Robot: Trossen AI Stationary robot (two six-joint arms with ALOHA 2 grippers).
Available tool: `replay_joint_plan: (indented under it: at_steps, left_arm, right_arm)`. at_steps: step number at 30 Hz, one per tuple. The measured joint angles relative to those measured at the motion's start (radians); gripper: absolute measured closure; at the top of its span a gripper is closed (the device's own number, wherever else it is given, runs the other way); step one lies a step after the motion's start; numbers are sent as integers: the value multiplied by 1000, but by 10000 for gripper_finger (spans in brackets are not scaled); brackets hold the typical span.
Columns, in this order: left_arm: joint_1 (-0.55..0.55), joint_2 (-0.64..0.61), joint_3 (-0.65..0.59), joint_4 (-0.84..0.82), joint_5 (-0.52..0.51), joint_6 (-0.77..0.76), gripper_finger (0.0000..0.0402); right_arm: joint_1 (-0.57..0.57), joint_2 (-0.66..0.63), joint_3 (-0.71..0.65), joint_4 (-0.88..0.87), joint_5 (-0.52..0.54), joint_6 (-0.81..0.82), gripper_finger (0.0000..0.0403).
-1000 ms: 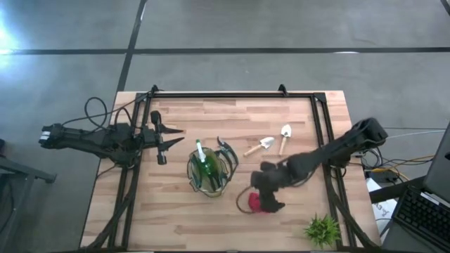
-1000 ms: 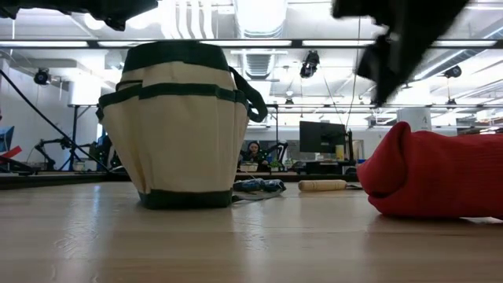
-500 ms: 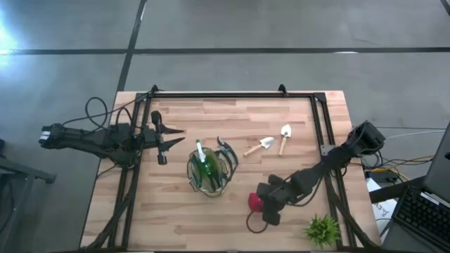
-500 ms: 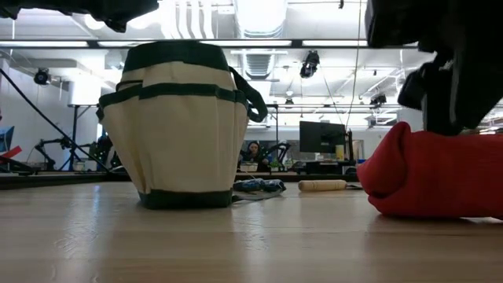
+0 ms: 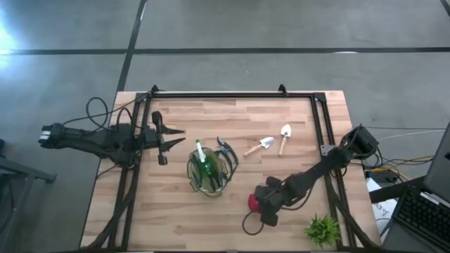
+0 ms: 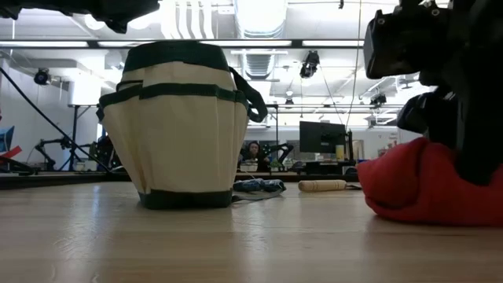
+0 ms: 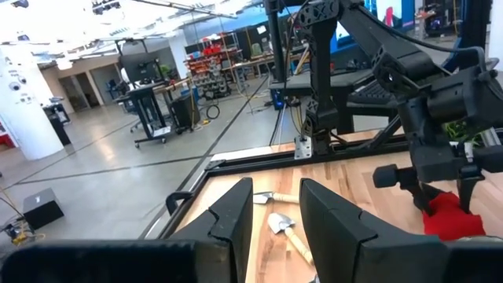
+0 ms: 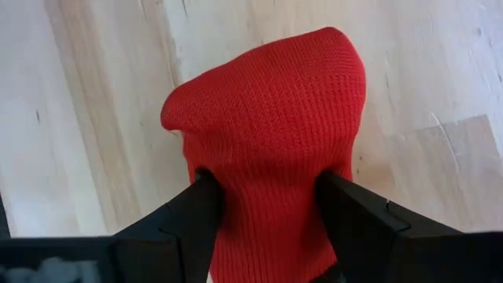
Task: Pick & Place Garden tools in Gardening bag
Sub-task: Put the red gloves into the gardening bag
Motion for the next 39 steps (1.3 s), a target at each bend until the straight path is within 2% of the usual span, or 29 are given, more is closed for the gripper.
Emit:
replay_joint_plan:
  at_steps: [4, 10, 11, 17, 21, 26, 30, 35, 39]
  left_arm:
    - [0, 2, 0, 0, 0, -10, 291]
    - [0, 2, 0, 0, 0, -50, 291]
    - [0, 2, 0, 0, 1, -58, 291]
    - [0, 7, 0, 2, 47, -100, 291]
    - [0, 25, 0, 9, 66, -122, 291]
    - [0, 91, 0, 96, 74, -138, 291]
    - [0, 171, 0, 212, 143, -138, 291]
    - [0, 285, 0, 401, 240, -138, 291]
    - [0, 375, 0, 532, 290, -96, 291]
  right_arm:
    - [0, 26, 1, 1, 0, -28, 242]
    - [0, -4, 3, -25, 16, -109, 369]
    - [0, -18, 4, -42, 30, -114, 374]
    - [-9, -181, -2, -178, 155, -119, 375]
    - [-8, -306, -2, -171, 247, -149, 378]
    - [-10, -464, 0, -79, 418, -278, 378]
    - [-10, -543, 0, 92, 525, -495, 378]
    - [-35, -567, 0, 375, 522, -784, 378]
    - [-73, -566, 0, 503, 458, -870, 378]
